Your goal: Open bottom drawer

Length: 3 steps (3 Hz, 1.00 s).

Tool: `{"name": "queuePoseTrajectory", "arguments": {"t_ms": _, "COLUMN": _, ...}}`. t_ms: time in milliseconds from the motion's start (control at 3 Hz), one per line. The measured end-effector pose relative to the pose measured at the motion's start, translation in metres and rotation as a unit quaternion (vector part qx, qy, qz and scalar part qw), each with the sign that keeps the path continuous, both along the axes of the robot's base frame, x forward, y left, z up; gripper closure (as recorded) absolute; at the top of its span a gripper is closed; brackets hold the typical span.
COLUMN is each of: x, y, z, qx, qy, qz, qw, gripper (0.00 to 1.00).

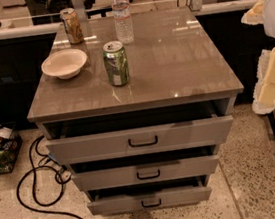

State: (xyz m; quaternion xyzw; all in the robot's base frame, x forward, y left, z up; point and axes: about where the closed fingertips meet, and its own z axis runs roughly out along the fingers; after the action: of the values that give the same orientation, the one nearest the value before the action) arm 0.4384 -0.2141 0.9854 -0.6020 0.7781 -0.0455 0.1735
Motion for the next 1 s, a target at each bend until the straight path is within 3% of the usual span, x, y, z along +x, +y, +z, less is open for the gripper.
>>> {"name": "queuePoseTrajectory", "arguments": {"t_ms": 667, "x": 0.002, "y": 0.002, "z": -0.012, "qx": 0.000, "qy": -0.013, "qz": -0.010, "qw": 0.9999, "gripper": 0.00}}
{"name": "queuePoseTrajectory", "arguments": {"t_ms": 1000, "x": 0.002, "y": 0.003, "z": -0.050, "qx": -0.014, "qy": -0.023, "qz": -0.034, "qw": 0.9991, "gripper": 0.00}}
